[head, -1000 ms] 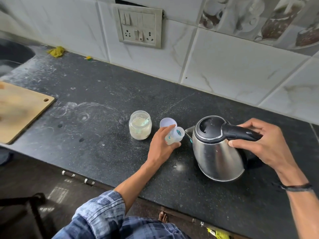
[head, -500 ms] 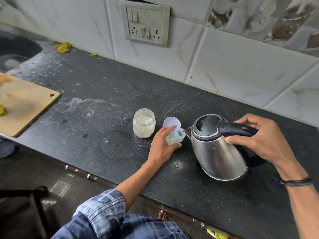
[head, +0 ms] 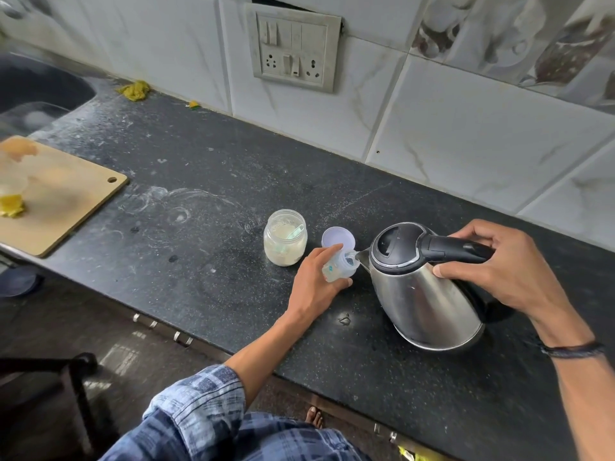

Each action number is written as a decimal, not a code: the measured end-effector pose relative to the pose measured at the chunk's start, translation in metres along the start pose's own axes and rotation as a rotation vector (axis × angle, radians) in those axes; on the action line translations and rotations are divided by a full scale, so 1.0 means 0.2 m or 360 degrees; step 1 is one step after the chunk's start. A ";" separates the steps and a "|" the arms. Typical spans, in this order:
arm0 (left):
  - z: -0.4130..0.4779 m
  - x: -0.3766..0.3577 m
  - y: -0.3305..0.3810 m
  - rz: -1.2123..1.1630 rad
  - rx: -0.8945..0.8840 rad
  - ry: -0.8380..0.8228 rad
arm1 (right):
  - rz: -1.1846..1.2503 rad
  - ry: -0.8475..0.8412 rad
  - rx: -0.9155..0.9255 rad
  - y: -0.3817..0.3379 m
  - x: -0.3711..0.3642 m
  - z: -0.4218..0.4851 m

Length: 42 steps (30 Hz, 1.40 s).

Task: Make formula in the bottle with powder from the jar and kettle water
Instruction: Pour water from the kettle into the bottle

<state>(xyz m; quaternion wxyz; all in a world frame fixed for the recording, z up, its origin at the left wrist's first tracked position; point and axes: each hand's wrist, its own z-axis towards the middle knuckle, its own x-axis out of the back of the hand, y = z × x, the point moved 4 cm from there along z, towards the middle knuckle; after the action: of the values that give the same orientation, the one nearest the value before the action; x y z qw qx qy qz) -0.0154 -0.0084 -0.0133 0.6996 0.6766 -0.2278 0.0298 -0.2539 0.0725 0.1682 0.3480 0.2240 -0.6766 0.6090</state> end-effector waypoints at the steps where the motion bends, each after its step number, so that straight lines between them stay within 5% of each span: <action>1: 0.00 0.00 0.00 -0.0001 0.0003 0.0003 | -0.0005 -0.0002 -0.0005 0.00 0.00 0.00; 42: 0.00 0.02 0.00 -0.0030 0.0055 0.0029 | -0.0010 0.0001 -0.0052 -0.02 0.01 0.00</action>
<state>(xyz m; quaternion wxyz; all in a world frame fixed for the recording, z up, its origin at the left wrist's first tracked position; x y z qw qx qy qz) -0.0108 -0.0091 -0.0124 0.6900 0.6905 -0.2146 0.0333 -0.2520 0.0721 0.1720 0.3538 0.2200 -0.6857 0.5968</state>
